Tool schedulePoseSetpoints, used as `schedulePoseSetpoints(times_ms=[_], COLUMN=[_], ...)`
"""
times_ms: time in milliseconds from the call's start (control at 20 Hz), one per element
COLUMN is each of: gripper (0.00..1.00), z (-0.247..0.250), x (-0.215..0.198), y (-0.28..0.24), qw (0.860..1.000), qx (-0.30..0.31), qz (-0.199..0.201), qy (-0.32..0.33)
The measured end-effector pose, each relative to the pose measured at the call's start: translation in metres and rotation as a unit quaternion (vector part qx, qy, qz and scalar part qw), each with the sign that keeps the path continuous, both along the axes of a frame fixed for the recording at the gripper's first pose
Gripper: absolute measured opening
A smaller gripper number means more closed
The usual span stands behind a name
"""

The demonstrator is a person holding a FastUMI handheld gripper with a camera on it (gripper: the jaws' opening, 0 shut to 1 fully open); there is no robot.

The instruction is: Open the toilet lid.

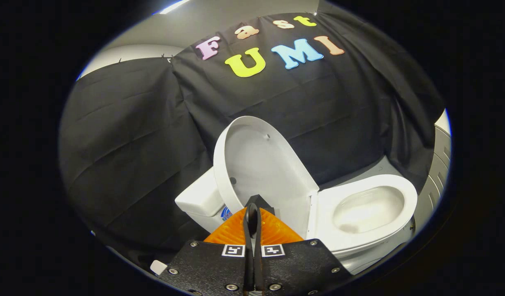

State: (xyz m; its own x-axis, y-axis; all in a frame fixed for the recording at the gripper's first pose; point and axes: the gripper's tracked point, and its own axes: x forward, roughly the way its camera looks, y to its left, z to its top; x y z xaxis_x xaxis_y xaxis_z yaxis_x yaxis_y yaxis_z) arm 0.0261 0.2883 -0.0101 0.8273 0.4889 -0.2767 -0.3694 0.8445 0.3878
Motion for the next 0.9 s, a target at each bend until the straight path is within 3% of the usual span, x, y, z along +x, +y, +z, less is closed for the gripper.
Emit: schedulePoseSetpoints(times_ms=[650,750,900], gripper=[0.01,0.03,0.21], z=[0.005,0.007,0.009], x=[0.0,0.0,-0.006], y=[0.005,0.004,0.013], qw=[0.999,0.999,0.999], qx=[-0.019,-0.011,0.008], qz=[0.014,0.013,0.043], qy=[-0.025,-0.031,-0.032])
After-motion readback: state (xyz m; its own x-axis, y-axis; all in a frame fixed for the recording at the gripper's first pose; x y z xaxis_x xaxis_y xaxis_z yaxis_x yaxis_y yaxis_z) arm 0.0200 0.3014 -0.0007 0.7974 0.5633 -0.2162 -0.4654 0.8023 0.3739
